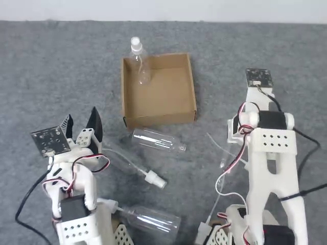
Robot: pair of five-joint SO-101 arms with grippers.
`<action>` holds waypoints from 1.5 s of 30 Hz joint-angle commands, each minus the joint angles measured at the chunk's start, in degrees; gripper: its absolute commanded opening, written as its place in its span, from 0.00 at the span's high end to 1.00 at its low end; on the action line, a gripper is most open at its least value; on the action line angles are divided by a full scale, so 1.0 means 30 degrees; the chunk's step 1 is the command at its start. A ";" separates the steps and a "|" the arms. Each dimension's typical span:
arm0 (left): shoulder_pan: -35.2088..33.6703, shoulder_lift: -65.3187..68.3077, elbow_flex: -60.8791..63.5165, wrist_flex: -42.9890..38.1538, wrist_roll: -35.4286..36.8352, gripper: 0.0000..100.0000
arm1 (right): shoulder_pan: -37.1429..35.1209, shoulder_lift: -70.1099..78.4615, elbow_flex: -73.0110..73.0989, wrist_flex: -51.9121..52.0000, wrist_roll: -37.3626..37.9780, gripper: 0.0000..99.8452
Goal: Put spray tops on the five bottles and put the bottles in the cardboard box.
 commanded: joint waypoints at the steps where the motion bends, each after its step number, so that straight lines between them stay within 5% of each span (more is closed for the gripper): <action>1: -0.0088 -0.0293 -0.0190 -0.0293 -0.0205 0.78 | -0.0366 -0.0894 -0.1289 0.0542 0.1436 0.67; 19: -0.0088 -0.0293 -0.0161 -0.0293 -0.0205 0.78 | -0.0190 -0.0894 -0.1114 0.0806 1.2542 0.67; 34: -0.0088 -0.0293 -0.0161 -0.0293 -0.0205 0.78 | -0.0278 -0.0894 0.0674 0.3795 1.4154 0.68; 45: -0.0088 -0.0293 -0.0161 -0.0293 -0.0205 0.78 | -0.0220 -0.0894 0.2842 0.3590 1.4418 0.87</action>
